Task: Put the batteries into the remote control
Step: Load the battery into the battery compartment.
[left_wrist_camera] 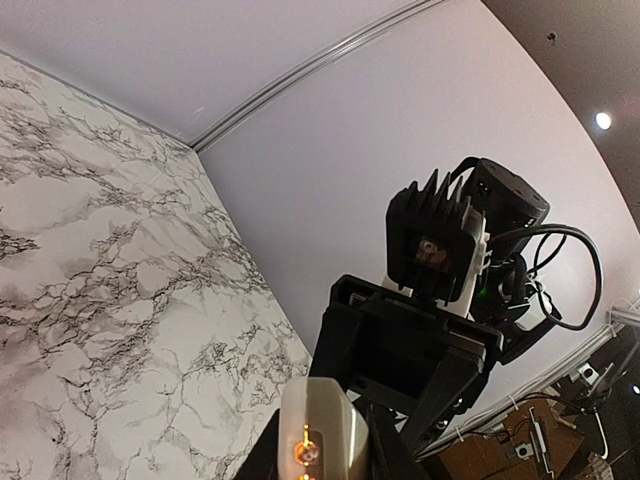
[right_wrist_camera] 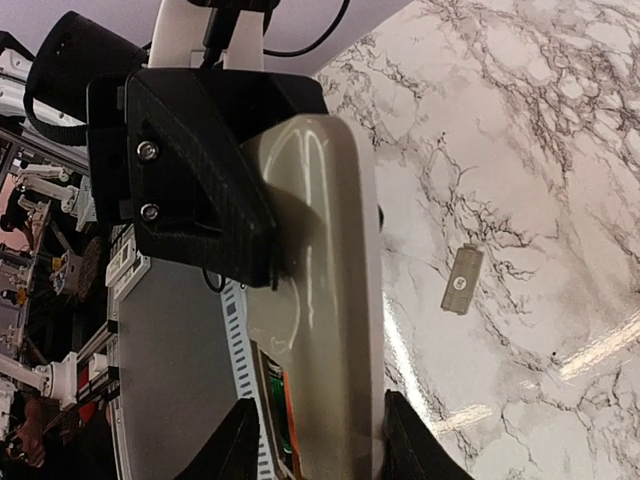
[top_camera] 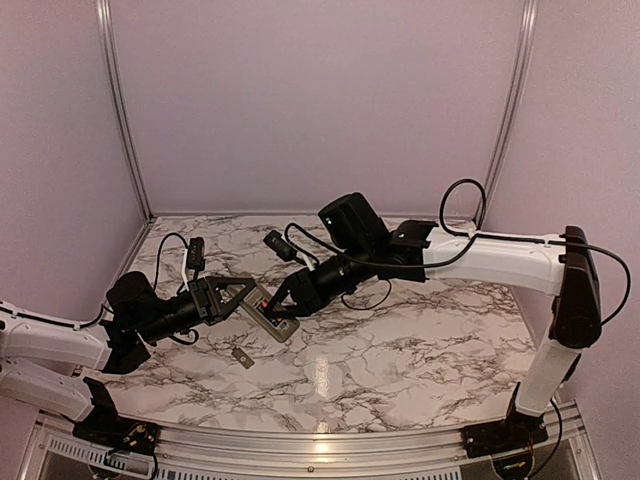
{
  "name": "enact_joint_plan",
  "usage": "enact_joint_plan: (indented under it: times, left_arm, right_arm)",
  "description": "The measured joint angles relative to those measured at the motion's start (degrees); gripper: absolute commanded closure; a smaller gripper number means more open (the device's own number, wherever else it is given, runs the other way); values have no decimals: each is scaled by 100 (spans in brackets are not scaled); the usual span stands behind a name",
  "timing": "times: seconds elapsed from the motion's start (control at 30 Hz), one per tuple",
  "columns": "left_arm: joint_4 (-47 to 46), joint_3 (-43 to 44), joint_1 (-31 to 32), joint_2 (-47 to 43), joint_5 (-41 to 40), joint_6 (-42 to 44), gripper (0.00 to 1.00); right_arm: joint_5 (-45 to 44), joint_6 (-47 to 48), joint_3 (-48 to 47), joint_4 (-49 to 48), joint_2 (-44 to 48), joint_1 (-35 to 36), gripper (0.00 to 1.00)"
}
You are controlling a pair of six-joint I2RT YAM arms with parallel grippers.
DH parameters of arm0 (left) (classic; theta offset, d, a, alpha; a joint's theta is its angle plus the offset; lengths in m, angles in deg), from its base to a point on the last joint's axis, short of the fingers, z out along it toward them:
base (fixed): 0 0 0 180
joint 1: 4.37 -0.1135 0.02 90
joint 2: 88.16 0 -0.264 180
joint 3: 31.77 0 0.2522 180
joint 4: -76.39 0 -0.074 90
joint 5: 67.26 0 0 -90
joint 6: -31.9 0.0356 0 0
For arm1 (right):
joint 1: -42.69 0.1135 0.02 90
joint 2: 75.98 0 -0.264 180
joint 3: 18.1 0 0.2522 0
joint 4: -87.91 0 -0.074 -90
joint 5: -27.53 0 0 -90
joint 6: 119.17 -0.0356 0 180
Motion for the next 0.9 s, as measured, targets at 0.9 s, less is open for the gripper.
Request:
enact_joint_plan:
  times: [0.9]
  left_arm:
    - [-15,111,13,-4,293,118,100]
  right_arm:
    - [199,697,94,514,136,-24,40]
